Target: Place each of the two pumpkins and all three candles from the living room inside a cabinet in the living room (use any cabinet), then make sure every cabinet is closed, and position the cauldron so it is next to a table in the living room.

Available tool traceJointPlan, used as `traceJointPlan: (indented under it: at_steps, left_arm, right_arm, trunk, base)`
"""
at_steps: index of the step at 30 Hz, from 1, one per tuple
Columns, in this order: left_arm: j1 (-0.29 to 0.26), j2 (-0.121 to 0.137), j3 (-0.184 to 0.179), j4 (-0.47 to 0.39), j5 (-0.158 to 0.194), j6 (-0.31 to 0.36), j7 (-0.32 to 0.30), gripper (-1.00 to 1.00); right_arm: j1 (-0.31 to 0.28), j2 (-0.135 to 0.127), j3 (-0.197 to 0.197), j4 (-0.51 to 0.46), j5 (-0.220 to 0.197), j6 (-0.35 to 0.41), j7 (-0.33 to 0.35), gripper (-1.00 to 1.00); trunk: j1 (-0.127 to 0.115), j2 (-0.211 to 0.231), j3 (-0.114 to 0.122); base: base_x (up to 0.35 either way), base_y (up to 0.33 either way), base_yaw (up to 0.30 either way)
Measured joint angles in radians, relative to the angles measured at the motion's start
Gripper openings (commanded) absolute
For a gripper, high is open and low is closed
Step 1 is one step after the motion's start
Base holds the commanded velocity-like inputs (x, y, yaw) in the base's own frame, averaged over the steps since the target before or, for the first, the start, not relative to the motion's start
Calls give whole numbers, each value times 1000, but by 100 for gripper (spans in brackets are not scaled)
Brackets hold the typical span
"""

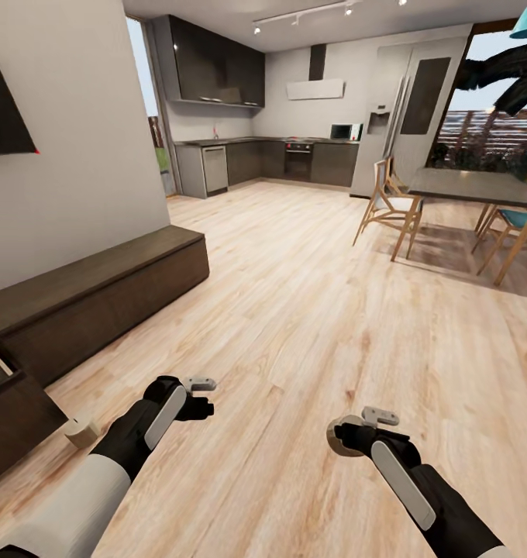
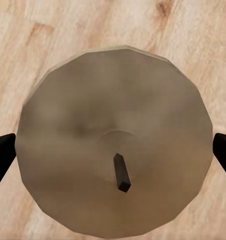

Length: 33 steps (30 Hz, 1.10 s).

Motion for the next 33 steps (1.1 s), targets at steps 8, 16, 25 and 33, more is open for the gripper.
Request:
traceJointPlan:
  at_steps: [8,16,25,33]
  left_arm:
    - [0,0,1,-5,7,1,-3,100]
    - [0,1,1,-1,6,0,-2,100]
    - [0,0,1,0,6,0,0,100]
    - [1,0,1,-1,6,0,-1,100]
  right_arm:
    - [0,8,-1,0,-2,-1,-4,-100]
    - [0,7,4,2,3,0,-4,-100]
    - [0,9,5,2,3,0,-4,-100]
    - [0,13,8,2,5,1,-4,-100]
  trunk:
    - [-12,21,8]
    - [-12,21,-2]
    - [-12,21,-3]
    - [-12,21,-2]
  base:
    - [0,0,96]
    - [37,-44,40]
    - [140,-213,64]
    - [132,-188,261]
